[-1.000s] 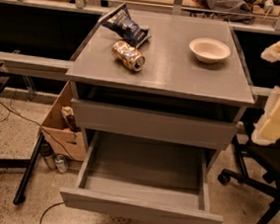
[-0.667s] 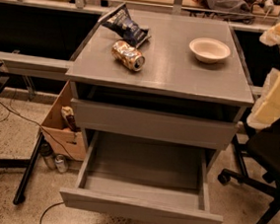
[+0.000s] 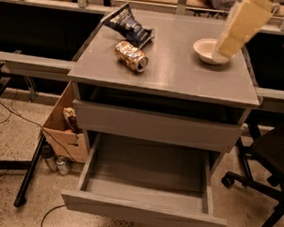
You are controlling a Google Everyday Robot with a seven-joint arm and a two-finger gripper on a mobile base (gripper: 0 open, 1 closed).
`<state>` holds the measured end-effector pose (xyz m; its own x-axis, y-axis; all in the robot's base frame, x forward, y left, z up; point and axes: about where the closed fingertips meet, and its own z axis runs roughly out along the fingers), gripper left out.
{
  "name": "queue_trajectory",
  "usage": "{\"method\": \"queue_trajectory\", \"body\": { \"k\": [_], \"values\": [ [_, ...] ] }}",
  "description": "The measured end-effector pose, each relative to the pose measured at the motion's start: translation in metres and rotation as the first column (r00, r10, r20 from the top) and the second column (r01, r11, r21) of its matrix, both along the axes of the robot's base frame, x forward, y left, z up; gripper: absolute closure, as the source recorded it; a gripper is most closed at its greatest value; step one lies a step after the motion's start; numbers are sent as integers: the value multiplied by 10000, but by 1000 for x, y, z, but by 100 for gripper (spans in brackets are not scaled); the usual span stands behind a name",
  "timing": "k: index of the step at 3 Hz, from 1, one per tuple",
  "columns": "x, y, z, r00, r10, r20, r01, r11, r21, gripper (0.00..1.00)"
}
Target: Place orange can into middle drawer
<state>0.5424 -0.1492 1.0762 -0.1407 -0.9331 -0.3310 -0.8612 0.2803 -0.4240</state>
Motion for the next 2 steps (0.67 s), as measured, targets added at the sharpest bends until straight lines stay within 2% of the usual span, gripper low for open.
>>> {"method": "queue_trajectory", "body": {
  "k": [1,2],
  "values": [
    [48,52,26,9967,380,723,-445,9949,901,0],
    [95,133,26,9914,822,1016,-1023,9719,2120,0]
  ]
}}
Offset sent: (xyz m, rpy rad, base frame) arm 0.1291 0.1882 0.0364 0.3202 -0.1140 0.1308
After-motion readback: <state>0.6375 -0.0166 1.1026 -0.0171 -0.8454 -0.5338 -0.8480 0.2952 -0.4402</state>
